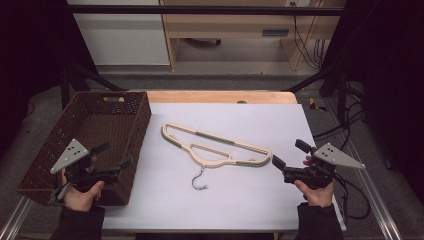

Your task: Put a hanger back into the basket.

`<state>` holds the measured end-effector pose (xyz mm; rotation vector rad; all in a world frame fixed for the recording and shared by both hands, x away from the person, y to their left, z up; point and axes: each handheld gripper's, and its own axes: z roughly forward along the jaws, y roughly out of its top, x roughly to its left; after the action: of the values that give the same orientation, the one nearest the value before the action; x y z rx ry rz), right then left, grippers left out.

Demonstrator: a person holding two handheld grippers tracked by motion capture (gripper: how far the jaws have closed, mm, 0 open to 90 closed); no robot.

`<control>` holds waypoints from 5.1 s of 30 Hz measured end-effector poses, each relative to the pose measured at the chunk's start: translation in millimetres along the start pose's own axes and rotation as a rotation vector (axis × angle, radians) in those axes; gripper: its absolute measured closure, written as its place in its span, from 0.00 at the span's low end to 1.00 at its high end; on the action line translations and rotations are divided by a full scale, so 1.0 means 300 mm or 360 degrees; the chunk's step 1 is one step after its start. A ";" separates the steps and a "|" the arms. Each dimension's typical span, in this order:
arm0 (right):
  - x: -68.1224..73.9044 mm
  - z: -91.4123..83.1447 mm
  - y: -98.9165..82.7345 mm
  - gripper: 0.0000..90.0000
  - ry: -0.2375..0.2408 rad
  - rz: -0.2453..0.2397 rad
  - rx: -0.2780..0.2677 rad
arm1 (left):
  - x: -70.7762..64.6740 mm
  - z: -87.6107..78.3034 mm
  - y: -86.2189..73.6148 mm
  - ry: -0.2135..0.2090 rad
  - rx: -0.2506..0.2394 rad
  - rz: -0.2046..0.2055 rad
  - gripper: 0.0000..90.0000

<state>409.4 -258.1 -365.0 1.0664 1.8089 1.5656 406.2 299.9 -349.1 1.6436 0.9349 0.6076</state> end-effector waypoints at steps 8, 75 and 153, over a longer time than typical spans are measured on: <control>0.001 0.006 -0.002 0.04 -0.0006 -0.0010 0.0003 | -0.021 0.002 0.010 0.0005 -0.0012 0.0027 0.06; 0.029 0.048 -0.015 0.04 0.0060 -0.0025 0.0066 | -0.404 0.652 -0.256 -0.0064 0.0694 0.0111 0.64; 0.242 0.548 -0.162 0.34 0.0354 -0.0334 0.0586 | -0.393 0.600 -0.154 0.0100 0.0805 0.0224 0.98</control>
<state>489.4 -106.1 -437.1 0.8440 2.3432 1.2984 469.6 106.9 -433.5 2.1649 1.0846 0.5469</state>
